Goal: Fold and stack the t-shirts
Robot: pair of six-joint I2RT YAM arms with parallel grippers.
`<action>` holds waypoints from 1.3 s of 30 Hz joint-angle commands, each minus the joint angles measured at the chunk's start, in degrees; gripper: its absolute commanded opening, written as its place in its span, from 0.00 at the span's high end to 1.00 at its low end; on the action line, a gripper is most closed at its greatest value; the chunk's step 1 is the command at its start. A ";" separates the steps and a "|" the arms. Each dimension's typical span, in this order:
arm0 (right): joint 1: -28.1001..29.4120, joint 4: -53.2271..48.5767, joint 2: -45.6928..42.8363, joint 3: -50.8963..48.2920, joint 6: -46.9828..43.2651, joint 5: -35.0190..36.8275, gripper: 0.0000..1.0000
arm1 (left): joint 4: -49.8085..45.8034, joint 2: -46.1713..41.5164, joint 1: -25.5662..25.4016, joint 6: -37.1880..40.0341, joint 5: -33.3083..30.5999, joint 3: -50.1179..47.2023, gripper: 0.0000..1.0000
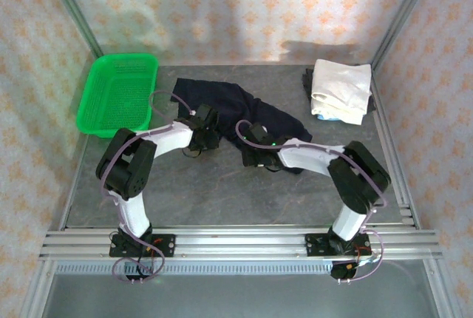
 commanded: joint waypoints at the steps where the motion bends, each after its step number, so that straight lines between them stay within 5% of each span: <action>1: 0.41 -0.47 3.05 2.48 0.11 1.52 0.49 | 2.27 1.73 -0.27 0.66 2.35 0.28 0.57; 5: 0.42 -1.06 5.30 2.88 0.35 2.85 0.52 | 1.60 0.54 -0.07 1.07 2.68 -0.45 0.68; 11: 0.68 -5.93 4.85 2.65 0.28 9.62 0.81 | -2.34 -7.75 1.97 1.83 3.67 -0.51 0.98; 15: 0.67 -10.53 -2.05 1.51 -0.29 15.09 1.00 | -8.74 -18.96 4.12 3.52 1.29 1.50 1.00; 21: 0.68 -19.40 -23.68 4.49 -4.02 19.72 1.00 | -20.39 -36.21 7.38 6.29 -6.10 10.76 1.00; 27: 0.51 -21.58 -42.84 13.30 -13.07 24.72 1.00 | -28.14 -43.41 7.91 10.45 -13.53 26.94 1.00; 33: -1.48 -20.28 -47.87 20.11 -21.24 31.30 1.00 | -31.29 -42.00 8.17 14.42 -20.98 37.59 1.00; 39: -2.86 -22.41 -47.37 22.54 -23.64 27.07 1.00 | -29.12 -41.72 8.25 15.13 -20.51 37.62 1.00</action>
